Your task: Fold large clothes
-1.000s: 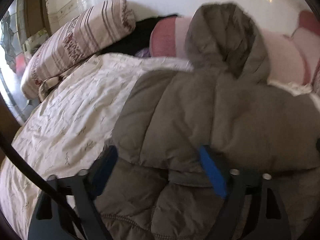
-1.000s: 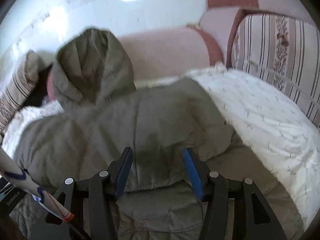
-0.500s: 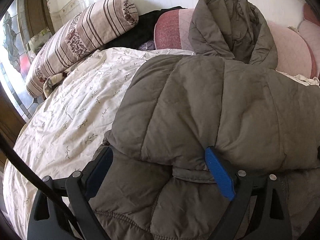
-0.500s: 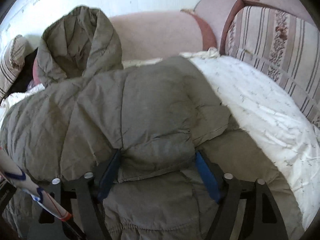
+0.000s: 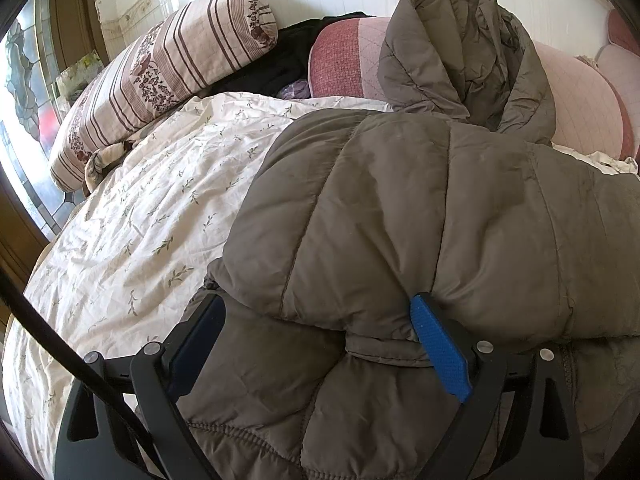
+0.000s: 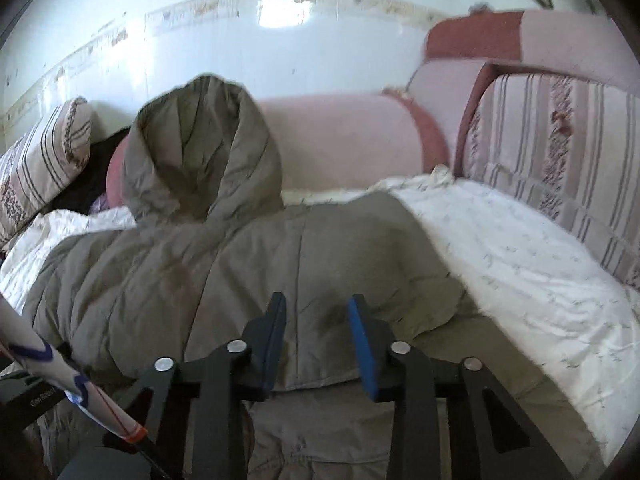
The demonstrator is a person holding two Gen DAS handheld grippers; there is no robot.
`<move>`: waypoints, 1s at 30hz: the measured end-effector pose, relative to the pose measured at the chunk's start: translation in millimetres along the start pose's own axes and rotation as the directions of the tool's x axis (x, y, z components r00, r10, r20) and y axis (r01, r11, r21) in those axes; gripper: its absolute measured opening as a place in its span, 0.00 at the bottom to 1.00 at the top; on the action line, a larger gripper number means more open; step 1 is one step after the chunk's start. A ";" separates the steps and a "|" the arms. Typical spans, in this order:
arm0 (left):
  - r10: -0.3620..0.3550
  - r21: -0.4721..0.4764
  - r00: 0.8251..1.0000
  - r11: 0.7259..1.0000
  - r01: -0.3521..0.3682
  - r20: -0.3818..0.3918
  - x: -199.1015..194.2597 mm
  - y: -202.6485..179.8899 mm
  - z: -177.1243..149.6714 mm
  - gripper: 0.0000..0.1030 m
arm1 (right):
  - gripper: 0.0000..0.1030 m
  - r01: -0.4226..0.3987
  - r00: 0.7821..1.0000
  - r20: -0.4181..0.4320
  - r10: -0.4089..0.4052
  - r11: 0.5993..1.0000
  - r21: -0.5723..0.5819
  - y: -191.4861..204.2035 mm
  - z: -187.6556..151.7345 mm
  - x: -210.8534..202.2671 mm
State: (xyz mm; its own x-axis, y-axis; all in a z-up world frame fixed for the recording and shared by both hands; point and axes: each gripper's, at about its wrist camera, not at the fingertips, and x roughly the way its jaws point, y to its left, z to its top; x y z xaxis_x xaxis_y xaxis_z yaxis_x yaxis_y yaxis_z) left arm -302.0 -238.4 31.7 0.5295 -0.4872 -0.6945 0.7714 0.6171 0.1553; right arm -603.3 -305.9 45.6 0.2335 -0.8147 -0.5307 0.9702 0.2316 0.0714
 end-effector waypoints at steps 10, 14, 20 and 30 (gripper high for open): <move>-0.006 -0.007 1.000 1.000 0.006 -0.008 3.0 0.6 0.0 0.92 | 0.32 -0.013 0.983 -0.181 0.000 0.997 -0.072 7.0 -11.4 42.1; -0.006 -0.008 1.000 1.000 0.006 -0.008 3.3 0.5 0.1 0.92 | 0.32 -0.002 0.982 -0.191 -0.016 0.996 -0.094 10.3 -14.6 43.1; -0.009 -0.011 1.000 1.000 0.009 -0.008 3.4 0.7 0.9 0.92 | 0.32 -0.021 0.985 -0.175 0.010 0.998 -0.058 3.1 -12.8 37.3; -0.039 -0.045 0.999 0.998 0.040 0.022 -8.8 7.8 6.8 0.92 | 0.33 -0.053 0.996 -0.073 0.052 0.999 -0.010 -1.7 -2.1 13.9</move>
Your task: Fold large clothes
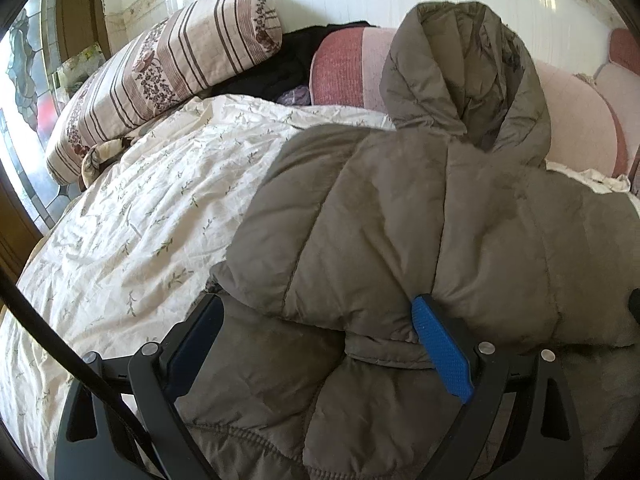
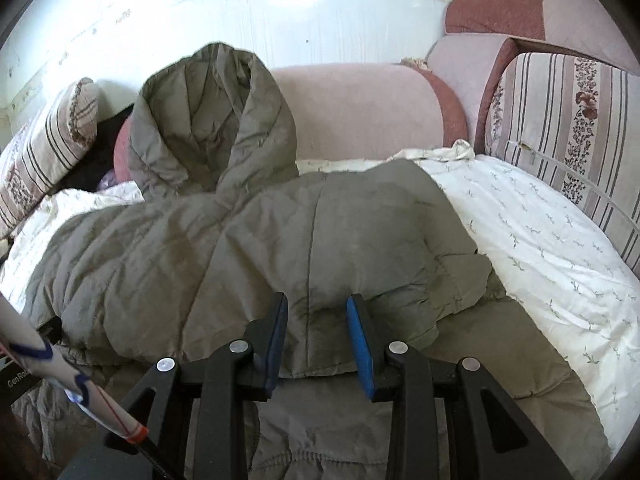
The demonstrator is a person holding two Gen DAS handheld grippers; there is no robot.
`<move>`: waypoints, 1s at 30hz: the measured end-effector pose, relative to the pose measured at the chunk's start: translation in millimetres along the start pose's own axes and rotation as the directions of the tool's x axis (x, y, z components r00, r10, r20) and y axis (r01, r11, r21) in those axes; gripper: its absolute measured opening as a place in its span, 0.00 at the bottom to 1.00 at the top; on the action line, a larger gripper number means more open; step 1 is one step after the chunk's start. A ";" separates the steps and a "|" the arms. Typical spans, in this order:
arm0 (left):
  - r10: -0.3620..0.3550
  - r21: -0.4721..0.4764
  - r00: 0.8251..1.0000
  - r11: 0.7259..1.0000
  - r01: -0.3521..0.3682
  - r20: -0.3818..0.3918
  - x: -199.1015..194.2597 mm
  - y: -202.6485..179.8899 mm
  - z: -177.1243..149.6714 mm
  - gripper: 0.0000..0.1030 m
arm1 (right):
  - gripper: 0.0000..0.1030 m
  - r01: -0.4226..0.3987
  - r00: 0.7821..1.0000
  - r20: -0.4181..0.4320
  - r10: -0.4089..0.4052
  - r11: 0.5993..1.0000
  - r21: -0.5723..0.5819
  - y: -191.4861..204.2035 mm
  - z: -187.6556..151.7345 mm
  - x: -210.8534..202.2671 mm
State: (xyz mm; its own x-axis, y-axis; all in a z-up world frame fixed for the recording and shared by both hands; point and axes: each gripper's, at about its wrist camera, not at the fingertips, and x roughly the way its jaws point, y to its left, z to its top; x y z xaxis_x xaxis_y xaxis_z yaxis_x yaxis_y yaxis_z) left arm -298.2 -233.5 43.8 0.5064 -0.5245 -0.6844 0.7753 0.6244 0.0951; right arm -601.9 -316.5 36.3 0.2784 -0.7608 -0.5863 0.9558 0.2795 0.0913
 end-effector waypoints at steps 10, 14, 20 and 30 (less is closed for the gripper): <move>-0.036 -0.012 0.998 0.999 0.037 0.042 -14.0 -1.0 8.1 0.92 | 0.40 -0.041 0.998 0.054 0.040 0.999 0.009 -2.4 4.5 -25.8; -0.052 -0.018 0.998 0.998 0.052 0.024 -13.3 1.1 9.0 0.92 | 0.40 -0.052 0.998 0.028 0.052 0.999 -0.014 2.5 -0.9 -23.6; -0.055 -0.030 0.998 0.998 0.056 0.021 -15.3 10.7 15.6 0.92 | 0.40 -0.075 0.991 -0.107 0.077 0.997 0.029 -6.1 -8.4 0.7; -0.095 -0.031 0.995 0.995 0.095 0.005 -17.1 16.2 21.4 0.92 | 0.41 -0.095 0.982 -0.156 0.105 0.993 0.073 -11.3 31.9 -34.4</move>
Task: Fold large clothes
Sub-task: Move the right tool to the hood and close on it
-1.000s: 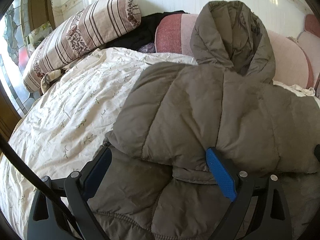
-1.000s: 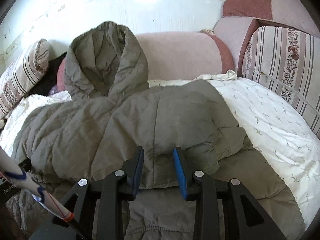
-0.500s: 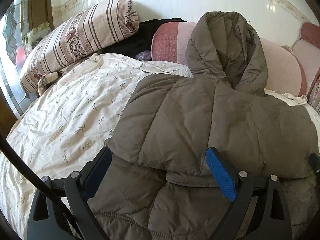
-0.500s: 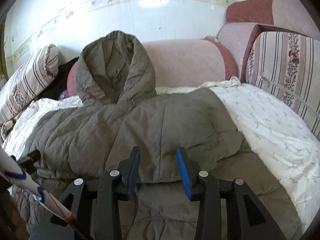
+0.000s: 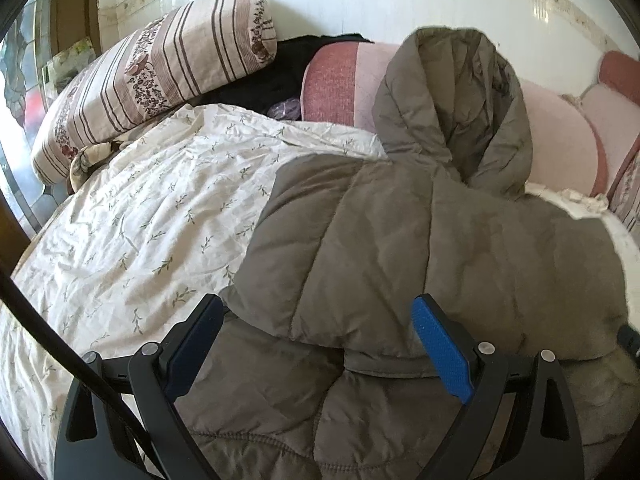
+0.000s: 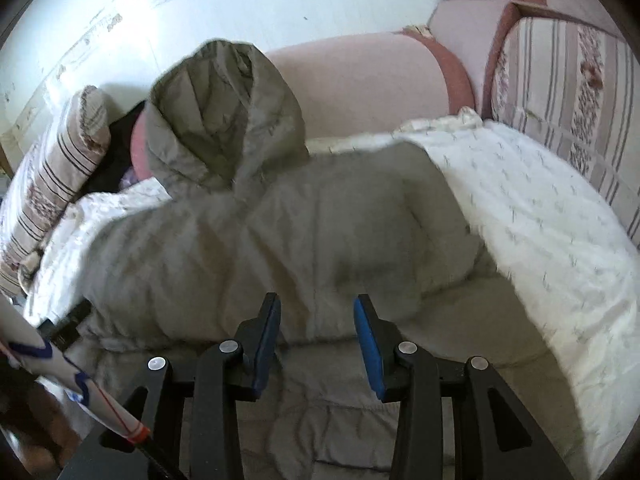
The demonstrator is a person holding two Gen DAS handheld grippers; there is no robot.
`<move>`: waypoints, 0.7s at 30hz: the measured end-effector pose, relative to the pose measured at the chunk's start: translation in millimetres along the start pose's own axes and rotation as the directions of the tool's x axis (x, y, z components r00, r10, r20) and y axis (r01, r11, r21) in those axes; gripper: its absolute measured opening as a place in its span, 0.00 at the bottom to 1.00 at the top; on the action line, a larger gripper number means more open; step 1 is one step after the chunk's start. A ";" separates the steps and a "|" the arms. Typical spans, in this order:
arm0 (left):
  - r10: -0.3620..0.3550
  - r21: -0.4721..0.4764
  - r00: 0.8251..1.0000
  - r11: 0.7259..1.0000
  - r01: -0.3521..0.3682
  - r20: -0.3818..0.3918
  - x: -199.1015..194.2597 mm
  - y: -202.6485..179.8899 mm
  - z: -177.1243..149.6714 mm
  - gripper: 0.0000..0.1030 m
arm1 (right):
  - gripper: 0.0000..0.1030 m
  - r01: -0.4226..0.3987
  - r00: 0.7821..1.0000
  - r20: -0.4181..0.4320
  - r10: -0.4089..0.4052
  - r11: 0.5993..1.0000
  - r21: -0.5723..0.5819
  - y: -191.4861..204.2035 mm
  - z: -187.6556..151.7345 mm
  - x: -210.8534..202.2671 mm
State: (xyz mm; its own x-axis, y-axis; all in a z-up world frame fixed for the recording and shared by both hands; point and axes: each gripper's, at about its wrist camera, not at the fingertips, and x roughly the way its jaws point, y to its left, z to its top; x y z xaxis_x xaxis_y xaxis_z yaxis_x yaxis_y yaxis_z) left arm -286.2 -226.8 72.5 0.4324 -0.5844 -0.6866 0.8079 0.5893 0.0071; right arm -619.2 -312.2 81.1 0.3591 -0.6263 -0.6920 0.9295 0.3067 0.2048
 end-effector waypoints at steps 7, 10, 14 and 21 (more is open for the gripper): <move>-0.022 -0.071 1.000 0.997 0.021 -0.006 -2.3 18.8 5.2 0.92 | 0.44 -0.015 1.000 0.003 0.015 0.999 -0.031 44.6 75.7 -19.3; -0.038 -0.096 0.999 0.995 0.036 -0.017 -0.5 24.0 5.7 0.92 | 0.44 -0.011 1.000 0.007 0.011 0.997 -0.078 64.7 105.7 -17.1; -0.039 -0.088 0.999 0.995 0.037 -0.016 -0.3 24.7 5.6 0.92 | 0.45 0.011 0.999 0.037 -0.007 0.994 -0.110 84.2 153.9 -6.5; -0.012 -0.037 1.000 0.999 0.012 0.008 4.5 12.3 5.5 0.92 | 0.52 0.060 0.998 0.026 -0.057 0.991 -0.121 100.9 230.6 57.1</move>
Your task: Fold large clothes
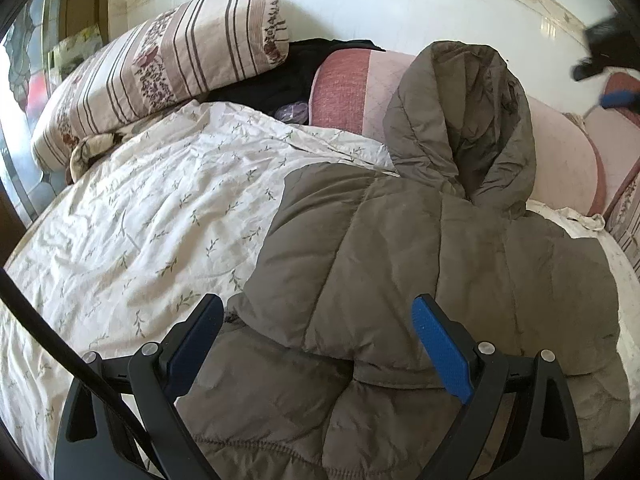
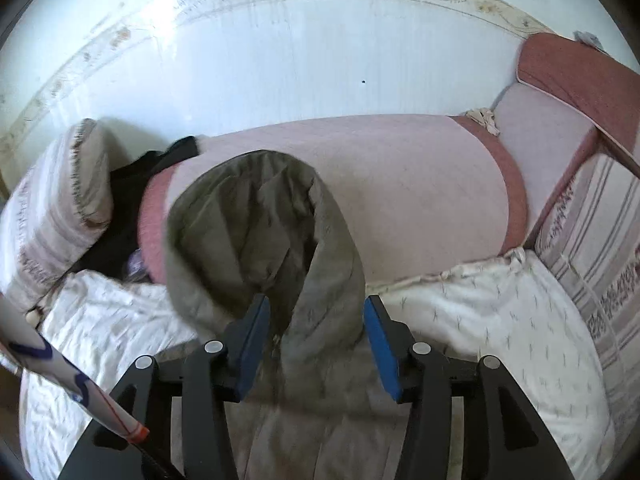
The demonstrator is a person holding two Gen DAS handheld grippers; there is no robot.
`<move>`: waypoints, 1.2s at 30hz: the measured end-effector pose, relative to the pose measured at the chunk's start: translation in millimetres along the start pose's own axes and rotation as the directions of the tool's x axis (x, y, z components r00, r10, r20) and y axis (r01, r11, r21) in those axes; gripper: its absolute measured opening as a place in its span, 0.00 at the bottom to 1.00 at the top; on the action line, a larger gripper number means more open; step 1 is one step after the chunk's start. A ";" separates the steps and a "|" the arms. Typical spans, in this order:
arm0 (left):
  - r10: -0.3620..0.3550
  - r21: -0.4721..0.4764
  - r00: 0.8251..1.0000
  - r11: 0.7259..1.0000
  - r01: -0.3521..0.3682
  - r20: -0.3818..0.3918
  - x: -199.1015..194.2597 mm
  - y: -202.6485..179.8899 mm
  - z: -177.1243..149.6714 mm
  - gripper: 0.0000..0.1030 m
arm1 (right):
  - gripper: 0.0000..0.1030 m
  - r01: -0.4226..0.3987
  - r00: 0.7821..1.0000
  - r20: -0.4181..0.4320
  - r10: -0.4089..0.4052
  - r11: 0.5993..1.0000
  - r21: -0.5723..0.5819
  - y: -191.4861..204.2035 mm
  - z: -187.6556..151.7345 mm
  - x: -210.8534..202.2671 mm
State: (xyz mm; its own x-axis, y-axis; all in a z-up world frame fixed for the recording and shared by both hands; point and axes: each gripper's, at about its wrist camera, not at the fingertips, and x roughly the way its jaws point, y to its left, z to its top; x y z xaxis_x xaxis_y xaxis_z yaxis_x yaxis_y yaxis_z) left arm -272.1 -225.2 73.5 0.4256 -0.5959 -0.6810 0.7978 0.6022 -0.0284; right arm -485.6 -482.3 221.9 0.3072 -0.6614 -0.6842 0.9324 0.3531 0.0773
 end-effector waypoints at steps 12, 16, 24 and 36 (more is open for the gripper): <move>0.013 0.017 0.998 1.000 -0.014 0.056 8.4 -7.5 0.9 0.92 | 0.52 0.093 0.995 -0.021 -0.093 0.996 -0.003 14.4 63.4 114.0; 0.000 0.010 0.999 1.000 0.000 0.038 15.5 -6.8 -0.4 0.92 | 0.45 0.156 0.987 -0.019 -0.157 0.987 -0.034 20.1 65.8 144.2; 0.022 0.013 0.999 1.000 -0.022 0.031 22.4 -7.0 -1.7 0.92 | 0.06 0.093 0.994 0.062 -0.094 0.995 0.019 12.5 61.8 124.2; 0.016 -0.144 0.995 0.990 -0.002 0.099 -7.4 36.1 14.5 0.92 | 0.05 -0.161 0.969 0.182 0.167 0.986 -0.045 -49.9 -98.6 -80.5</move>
State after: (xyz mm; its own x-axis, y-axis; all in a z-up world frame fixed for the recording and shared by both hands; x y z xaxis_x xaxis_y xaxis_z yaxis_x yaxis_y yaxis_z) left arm -240.3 -206.8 88.1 0.4787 -0.6353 -0.6060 0.7273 0.6736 -0.1317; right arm -575.6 -381.5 201.6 0.4877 -0.7028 -0.5179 0.8613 0.4843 0.1538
